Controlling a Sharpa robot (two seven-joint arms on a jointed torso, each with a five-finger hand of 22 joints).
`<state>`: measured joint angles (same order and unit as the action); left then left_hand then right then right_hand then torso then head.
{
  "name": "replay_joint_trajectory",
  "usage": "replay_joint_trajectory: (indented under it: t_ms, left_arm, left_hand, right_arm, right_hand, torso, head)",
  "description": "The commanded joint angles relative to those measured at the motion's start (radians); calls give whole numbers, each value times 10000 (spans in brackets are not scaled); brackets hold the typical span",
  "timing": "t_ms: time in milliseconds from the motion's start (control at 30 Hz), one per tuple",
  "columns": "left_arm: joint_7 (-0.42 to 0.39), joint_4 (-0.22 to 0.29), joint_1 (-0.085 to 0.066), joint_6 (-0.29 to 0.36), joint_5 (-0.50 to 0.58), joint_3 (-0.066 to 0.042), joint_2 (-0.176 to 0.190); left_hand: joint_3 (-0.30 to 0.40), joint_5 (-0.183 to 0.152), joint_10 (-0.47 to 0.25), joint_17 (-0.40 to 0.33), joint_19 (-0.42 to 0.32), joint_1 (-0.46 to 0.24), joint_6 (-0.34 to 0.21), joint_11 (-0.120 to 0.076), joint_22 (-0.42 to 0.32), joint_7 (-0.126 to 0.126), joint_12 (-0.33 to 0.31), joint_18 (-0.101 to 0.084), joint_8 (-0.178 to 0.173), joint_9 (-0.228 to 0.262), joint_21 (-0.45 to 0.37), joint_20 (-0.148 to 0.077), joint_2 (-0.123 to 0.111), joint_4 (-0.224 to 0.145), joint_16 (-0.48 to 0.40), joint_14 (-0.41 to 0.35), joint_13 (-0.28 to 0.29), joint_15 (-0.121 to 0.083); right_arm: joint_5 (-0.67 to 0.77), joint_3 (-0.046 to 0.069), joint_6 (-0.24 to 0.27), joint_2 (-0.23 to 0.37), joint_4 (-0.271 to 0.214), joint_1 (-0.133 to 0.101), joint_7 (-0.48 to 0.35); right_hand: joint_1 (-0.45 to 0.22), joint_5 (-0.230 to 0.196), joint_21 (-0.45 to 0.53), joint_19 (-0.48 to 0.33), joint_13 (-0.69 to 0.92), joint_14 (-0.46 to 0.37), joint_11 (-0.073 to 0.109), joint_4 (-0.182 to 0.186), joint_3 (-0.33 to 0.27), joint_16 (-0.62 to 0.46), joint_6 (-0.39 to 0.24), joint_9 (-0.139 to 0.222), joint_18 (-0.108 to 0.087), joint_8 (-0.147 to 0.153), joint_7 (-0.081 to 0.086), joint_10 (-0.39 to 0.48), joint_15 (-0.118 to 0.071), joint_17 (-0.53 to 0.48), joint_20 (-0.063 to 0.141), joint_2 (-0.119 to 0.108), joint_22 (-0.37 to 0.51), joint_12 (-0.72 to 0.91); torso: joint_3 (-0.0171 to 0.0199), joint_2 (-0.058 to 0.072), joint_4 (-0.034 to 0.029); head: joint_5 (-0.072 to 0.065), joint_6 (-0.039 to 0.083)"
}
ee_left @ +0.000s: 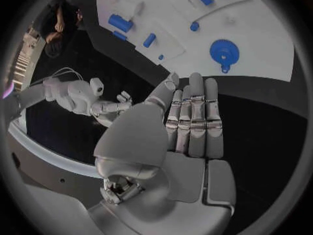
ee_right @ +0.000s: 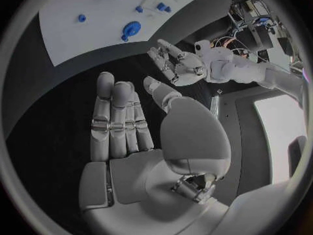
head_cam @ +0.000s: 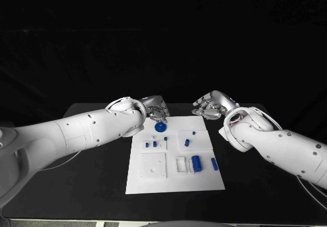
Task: Assemble the parts on the task board
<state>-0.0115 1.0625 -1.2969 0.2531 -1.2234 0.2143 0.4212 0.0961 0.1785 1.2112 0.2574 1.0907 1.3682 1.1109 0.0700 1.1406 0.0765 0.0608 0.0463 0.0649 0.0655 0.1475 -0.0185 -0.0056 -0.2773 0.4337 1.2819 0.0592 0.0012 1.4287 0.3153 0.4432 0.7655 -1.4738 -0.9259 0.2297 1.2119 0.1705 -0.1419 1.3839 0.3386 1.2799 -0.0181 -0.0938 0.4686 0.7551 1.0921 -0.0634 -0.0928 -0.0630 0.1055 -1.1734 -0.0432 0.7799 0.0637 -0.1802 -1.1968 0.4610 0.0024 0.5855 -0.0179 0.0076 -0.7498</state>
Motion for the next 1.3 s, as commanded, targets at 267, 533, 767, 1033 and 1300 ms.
replay_joint_trajectory:
  t_ms: [267, 533, 767, 1033, 1300]
  left_arm:
    - [-633, -335, 213, -194, -2070, 148, -323]
    - [-568, -436, 320, -869, -2592, 203, -483]
    - [-548, -645, 425, -1010, -2768, 228, -584]
    - [-580, -898, 528, -1252, -2894, 243, -690]
    - [-651, -1150, 679, -1223, -2924, 244, -805]
  left_hand:
    - [-243, -74, 104, -729, -71, -165, 205, 60, -861, 82, -32, 102, -28, -11, -837, 331, 13, 23, -2441, 73, -7, 350]
    - [-486, -72, 43, -864, -94, -129, 224, 47, -1561, 69, -27, 207, -22, -7, -815, 491, 104, 9, -3673, 321, -10, 481]
    - [-513, -31, 22, -885, -105, -92, 263, 79, -1623, 100, -34, 229, -26, -9, -801, 509, 168, -22, -3692, 231, -14, 508]
    - [-524, 20, -589, -910, -126, 63, 255, 162, -1486, 102, -36, 274, -29, -13, -769, 523, 183, -27, -3692, 186, -18, 492]
    - [-457, 27, -566, -899, -123, 87, 167, 130, -1089, 79, -36, 319, -32, -17, -744, 515, 233, -34, -3680, 206, -19, 466]
  right_arm:
    - [-420, 4, 168, -3, 19, -1, -563]
    - [-474, 4, 177, 1, -43, -4, -626]
    - [-484, 4, 166, 6, -124, -6, -630]
    - [-485, 4, 164, 23, -223, -8, -619]
    - [-486, 4, 208, 34, -295, -11, -612]
  right_hand:
    - [59, -20, 742, -269, -2767, -438, -326, -69, 14, -708, 17, 7, -48, 12, 105, -647, 264, -1671, -247, 94, 1394, -2523]
    - [26, -15, 713, -209, -2750, -513, -386, -21, 111, -459, -9, 5, -93, 7, 127, -872, 287, -2061, -279, 35, 1710, -3367]
    - [30, -5, 701, -180, -2754, -539, -406, 0, 121, -328, -18, 5, -104, 8, 134, -869, 299, -2238, -285, 12, 1815, -3532]
    - [22, 3, 694, -159, -2758, -548, -426, 21, 133, -246, -23, 5, -114, 8, 138, -834, 306, -2342, -290, 1, 1867, -3613]
    - [22, 17, 686, -138, -2760, -546, -469, 27, 189, -196, -29, 5, -141, 8, 149, -729, 323, -2387, -305, -15, 1875, -3726]
  torso:
    - [8, 39, 17]
    - [6, 23, -1]
    - [0, 28, 4]
    - [4, 39, 3]
    - [-5, 94, 18]
  head:
    - [-80, 7]
    - [-102, -42]
    - [-114, -80]
    - [-153, -105]
    - [-196, -94]
